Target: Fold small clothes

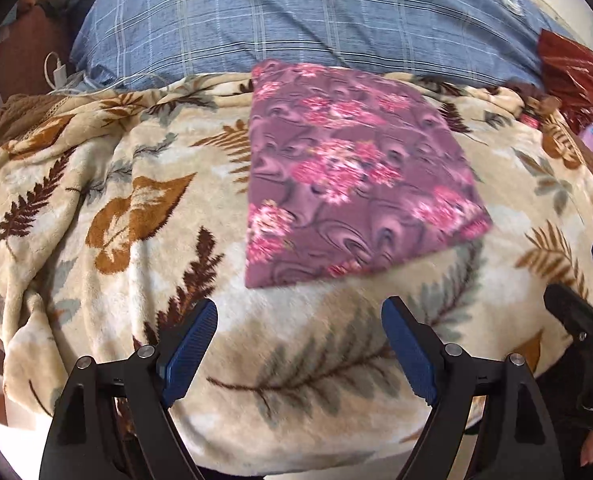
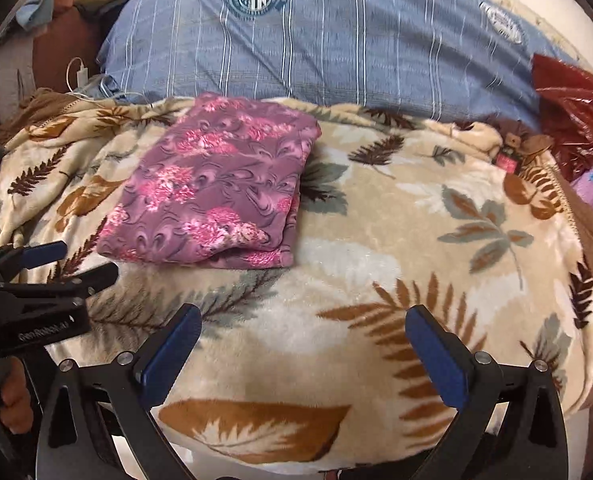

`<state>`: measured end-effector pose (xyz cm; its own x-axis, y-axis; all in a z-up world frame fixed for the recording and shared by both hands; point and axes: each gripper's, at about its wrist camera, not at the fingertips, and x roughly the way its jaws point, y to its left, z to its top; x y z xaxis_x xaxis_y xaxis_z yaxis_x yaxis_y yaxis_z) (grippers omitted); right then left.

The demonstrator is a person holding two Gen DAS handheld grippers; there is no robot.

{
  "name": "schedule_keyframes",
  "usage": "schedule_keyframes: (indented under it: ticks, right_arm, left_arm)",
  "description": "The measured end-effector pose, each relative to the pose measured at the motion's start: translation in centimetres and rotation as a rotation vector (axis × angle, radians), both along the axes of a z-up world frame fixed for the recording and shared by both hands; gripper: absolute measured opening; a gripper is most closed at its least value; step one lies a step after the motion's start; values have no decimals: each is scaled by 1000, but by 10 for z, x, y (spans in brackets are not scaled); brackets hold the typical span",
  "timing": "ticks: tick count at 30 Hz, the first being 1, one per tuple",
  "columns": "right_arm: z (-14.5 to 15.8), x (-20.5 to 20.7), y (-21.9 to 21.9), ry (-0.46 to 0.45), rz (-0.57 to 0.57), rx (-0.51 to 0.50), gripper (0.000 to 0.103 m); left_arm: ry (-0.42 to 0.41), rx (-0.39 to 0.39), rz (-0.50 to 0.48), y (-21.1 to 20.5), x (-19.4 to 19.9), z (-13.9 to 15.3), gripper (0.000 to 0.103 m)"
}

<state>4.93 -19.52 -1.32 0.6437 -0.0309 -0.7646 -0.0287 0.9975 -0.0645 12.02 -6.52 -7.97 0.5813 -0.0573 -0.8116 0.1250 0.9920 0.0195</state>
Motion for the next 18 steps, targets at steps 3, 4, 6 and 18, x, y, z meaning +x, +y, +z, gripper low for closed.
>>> schedule_keyframes:
  ticks: [3,4,6,18]
  right_arm:
    - [5,-5,6,-19,5,-40,103]
    - [7,-7,7,-31,3,-53,103]
    - [9,-9,8,-48,3,-63,103]
    - [7,-12,-8,-42,-67,-61,103]
  left_arm:
    - [-8,-1,-33,-5,-11,3,84]
    - [-9,0,-41,-6,-12,3,84]
    - [-4,-13,-79,-11,-20,4,84]
    - [38,-63,-116,-8,-21,8,84]
